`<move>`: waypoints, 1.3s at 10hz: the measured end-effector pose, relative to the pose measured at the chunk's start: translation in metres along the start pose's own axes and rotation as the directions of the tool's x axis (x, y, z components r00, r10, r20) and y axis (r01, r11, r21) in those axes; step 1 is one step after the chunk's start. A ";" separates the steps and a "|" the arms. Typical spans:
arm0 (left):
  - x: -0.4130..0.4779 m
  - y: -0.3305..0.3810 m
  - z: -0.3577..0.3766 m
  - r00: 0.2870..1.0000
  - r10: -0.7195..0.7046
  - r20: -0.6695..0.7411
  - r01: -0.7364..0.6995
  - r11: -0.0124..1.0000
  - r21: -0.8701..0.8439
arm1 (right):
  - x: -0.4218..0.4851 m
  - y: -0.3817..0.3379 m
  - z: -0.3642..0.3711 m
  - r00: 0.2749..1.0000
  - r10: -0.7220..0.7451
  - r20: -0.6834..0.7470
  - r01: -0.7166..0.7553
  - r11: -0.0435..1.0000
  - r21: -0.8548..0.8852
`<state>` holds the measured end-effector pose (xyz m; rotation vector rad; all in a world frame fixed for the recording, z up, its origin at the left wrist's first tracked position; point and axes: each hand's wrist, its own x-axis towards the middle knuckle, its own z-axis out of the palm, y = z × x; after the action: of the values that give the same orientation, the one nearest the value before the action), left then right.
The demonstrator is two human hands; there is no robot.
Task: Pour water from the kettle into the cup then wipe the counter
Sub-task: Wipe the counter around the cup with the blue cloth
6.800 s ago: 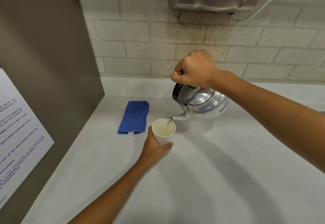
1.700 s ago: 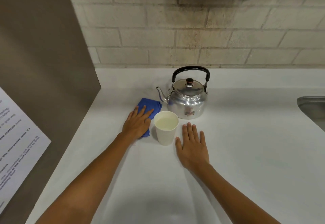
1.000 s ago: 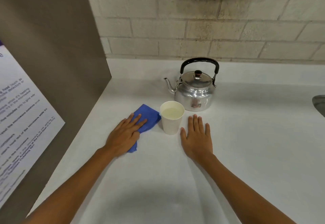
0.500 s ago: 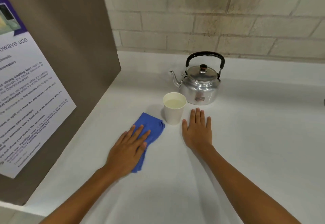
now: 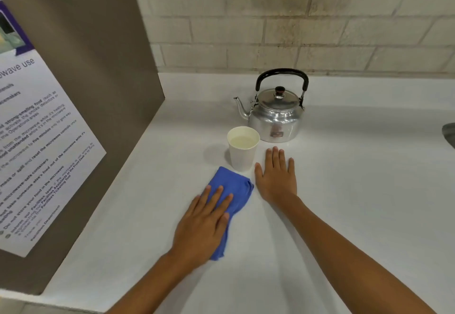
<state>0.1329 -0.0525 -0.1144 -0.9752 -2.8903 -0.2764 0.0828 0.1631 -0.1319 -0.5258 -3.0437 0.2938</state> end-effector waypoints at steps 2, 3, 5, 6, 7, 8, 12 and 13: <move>0.024 -0.043 0.005 0.968 -0.250 0.033 0.251 0.968 -0.019 | -0.001 -0.002 0.000 1.000 0.008 -0.007 -0.008 1.000 0.006; 0.030 -0.010 0.011 0.960 -0.277 0.049 0.277 0.961 -0.006 | 0.000 -0.002 0.001 1.000 0.016 0.000 -0.016 1.000 0.001; 0.003 0.022 -0.006 0.996 -0.017 0.087 0.018 1.000 -0.021 | 0.001 0.000 0.001 1.000 0.006 0.006 -0.006 1.000 0.001; -0.008 -0.018 -0.008 0.995 0.041 0.088 -0.036 0.997 -0.067 | -0.001 0.000 -0.001 1.000 0.017 0.001 -0.017 1.000 0.012; -0.009 -0.042 -0.003 0.995 -0.089 0.037 0.091 0.995 -0.051 | -0.003 -0.001 -0.001 1.000 0.019 -0.003 -0.019 1.000 0.006; -0.005 -0.016 -0.002 0.978 -0.204 0.052 0.203 0.979 0.025 | -0.002 0.000 -0.002 1.000 0.012 0.024 -0.012 1.000 0.007; 0.026 0.084 0.015 0.975 -0.077 0.210 0.115 0.978 -0.176 | -0.027 0.006 -0.047 0.991 0.101 -0.083 -0.063 0.924 0.377; 0.028 0.051 -0.002 0.977 -0.107 0.183 0.183 0.860 -0.477 | -0.048 -0.014 -0.047 0.994 0.089 -0.071 -0.062 0.947 0.315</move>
<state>0.1418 0.0035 -0.1019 -0.8577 -3.1033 -1.0406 0.1271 0.1427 -0.0830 -0.6130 -2.8192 0.7229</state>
